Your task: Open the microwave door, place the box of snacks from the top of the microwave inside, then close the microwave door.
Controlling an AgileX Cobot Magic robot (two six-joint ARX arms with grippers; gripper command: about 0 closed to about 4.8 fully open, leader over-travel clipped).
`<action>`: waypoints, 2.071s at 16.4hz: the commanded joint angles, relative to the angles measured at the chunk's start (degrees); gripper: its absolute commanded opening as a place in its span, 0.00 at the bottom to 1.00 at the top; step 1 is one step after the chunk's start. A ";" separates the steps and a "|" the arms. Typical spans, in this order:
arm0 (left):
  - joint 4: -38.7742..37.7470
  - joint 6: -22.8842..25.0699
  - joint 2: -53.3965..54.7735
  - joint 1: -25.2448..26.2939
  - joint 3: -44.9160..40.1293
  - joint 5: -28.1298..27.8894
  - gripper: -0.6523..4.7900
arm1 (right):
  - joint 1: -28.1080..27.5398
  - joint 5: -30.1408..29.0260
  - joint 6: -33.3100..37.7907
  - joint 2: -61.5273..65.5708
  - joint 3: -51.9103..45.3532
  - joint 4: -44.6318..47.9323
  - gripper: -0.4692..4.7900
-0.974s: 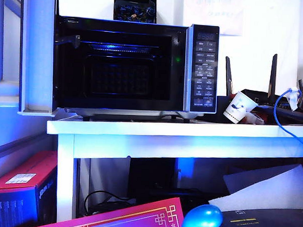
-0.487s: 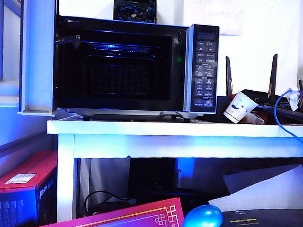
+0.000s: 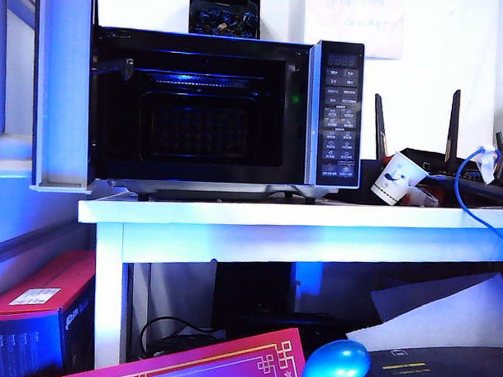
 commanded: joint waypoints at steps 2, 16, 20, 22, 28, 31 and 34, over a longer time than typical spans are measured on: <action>-0.39 7.26 -0.63 0.26 0.22 -7.98 0.11 | 3.23 7.21 -3.98 5.31 0.24 0.59 0.63; -45.94 65.72 -18.67 7.08 0.26 -47.12 0.11 | 6.40 18.91 -8.85 13.49 0.24 -0.81 0.63; -50.86 67.76 -19.37 3.43 0.26 -49.42 0.11 | 10.01 25.05 -15.76 16.57 0.24 -3.65 0.63; -51.65 67.71 -19.43 2.71 0.26 -48.87 0.11 | 11.30 33.18 -18.91 18.95 0.24 -3.21 0.63; -55.67 67.71 -19.47 1.07 0.24 -44.02 0.11 | 14.03 48.76 -21.62 29.53 0.28 11.28 0.63; -57.51 67.78 -19.47 1.07 0.24 -44.04 0.11 | 14.84 51.98 -22.03 32.65 3.52 11.74 0.63; -58.07 67.73 -19.47 1.07 0.24 -44.00 0.11 | 14.88 52.39 -22.03 37.92 12.90 8.28 0.65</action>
